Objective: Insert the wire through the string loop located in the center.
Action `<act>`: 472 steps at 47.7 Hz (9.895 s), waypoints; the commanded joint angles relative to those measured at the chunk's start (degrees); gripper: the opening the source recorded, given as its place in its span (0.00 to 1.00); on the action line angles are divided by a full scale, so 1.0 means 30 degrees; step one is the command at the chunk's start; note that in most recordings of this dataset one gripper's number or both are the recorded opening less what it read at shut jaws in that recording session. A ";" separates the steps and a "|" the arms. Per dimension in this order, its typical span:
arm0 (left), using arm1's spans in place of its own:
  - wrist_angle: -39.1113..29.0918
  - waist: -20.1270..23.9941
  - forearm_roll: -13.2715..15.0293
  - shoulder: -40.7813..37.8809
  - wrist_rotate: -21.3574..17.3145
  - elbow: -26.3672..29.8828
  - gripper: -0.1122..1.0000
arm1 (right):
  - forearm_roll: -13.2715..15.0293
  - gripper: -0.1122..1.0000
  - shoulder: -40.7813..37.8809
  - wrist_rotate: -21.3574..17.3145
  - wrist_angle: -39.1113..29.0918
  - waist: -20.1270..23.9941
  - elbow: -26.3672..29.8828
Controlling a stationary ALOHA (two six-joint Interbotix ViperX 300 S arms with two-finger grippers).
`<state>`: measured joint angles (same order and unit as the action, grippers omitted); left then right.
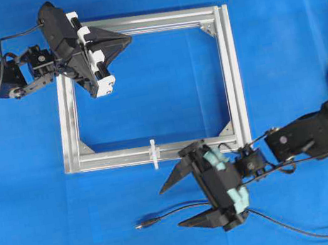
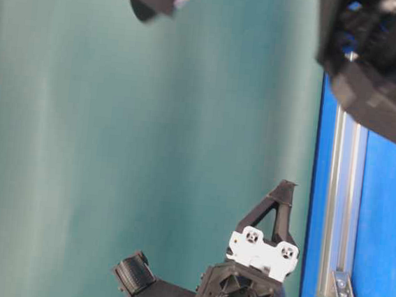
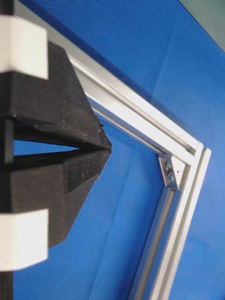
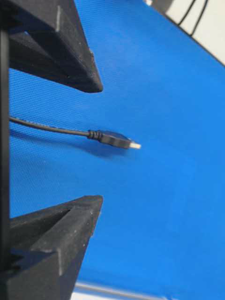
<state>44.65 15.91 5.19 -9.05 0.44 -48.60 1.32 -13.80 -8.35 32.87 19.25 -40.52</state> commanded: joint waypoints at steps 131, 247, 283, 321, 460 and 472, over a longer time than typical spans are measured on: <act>0.0264 0.0000 -0.0088 0.0645 -0.0146 0.0146 0.10 | -0.2314 0.07 0.1816 0.0264 -0.3955 0.0557 0.1406; 0.0293 0.0000 -0.0117 0.0645 -0.0088 0.0059 0.10 | -0.2578 0.07 0.5303 0.0264 -0.2842 -0.2021 -0.4248; 0.0264 0.0000 -0.0117 0.0645 -0.0088 0.0088 0.10 | -0.2578 0.07 0.5068 0.0264 -0.2695 -0.2812 -0.4219; 0.0264 0.0000 -0.0117 0.0674 -0.0088 0.0146 0.10 | -0.2578 0.07 0.5068 0.0264 -0.2695 -0.2812 -0.4248; 0.0264 -0.7119 -0.0117 0.2812 0.0176 -0.3193 0.10 | -0.2461 0.07 0.1582 0.0322 -0.2783 -0.3281 0.0059; 0.0088 -0.8613 -0.0117 0.2871 0.0205 -0.3369 0.10 | -0.2461 0.07 0.1553 0.0322 -0.2783 -0.3281 0.0059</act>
<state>44.65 -9.14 4.92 -1.76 1.05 -59.06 -6.06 -9.93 -7.47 24.26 9.49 -41.22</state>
